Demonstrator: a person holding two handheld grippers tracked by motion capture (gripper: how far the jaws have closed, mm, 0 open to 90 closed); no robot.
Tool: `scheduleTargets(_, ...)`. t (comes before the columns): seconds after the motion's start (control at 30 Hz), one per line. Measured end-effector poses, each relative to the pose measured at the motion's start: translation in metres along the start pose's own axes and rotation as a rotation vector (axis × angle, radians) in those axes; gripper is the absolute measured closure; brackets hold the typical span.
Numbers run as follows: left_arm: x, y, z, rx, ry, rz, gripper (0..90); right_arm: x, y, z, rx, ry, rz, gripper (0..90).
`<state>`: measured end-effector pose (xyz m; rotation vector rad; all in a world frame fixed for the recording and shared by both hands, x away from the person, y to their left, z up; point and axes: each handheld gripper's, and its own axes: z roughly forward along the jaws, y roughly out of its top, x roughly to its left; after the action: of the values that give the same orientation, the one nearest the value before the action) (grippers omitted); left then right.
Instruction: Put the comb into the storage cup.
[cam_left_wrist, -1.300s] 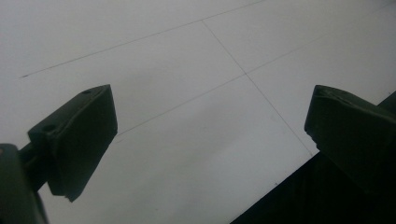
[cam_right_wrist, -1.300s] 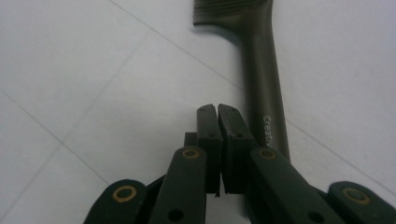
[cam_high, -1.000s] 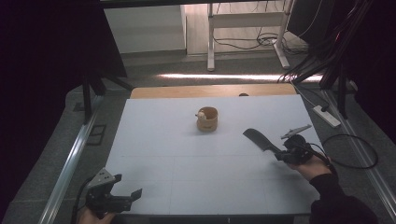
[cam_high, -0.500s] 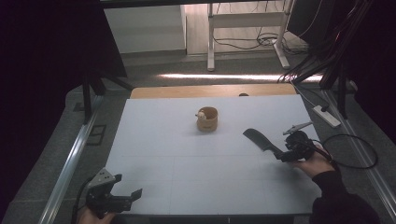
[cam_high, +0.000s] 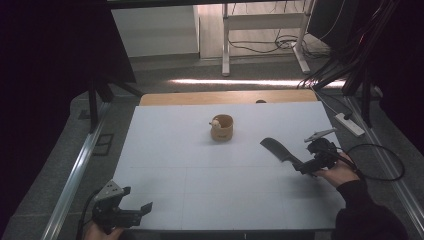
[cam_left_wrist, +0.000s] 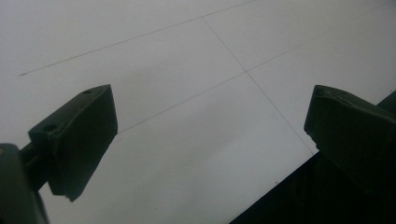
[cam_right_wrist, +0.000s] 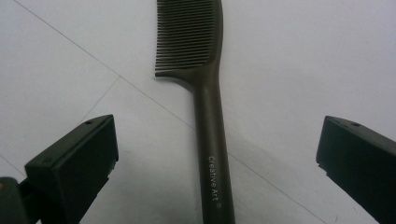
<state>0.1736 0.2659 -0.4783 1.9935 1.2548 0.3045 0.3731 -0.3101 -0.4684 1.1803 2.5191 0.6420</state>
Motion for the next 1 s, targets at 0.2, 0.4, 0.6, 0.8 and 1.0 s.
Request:
scheduleTargets(0.2,0.0,0.0,0.0,0.002,-0.001,-0.001,3.6,-0.002,0.0,0.001,-0.033,-0.004,0.006,0.0)
scheduleTargets(0.4,0.0,0.0,0.0,0.001,0.0,-0.002,3.6,-0.004,0.002,0.007,0.008,-0.004,0.013,0.0)
scheduleTargets(0.6,0.0,0.0,0.0,0.002,-0.001,0.0,3.6,-0.005,-0.001,0.016,0.043,-0.016,0.019,0.0)
scheduleTargets(0.8,0.0,0.0,0.0,0.002,-0.001,-0.001,3.6,-0.005,-0.004,0.027,0.084,-0.015,0.005,0.0)
scheduleTargets(1.0,0.0,0.0,0.0,0.002,-0.001,0.0,3.6,-0.005,-0.009,0.035,0.115,-0.001,-0.008,0.0)
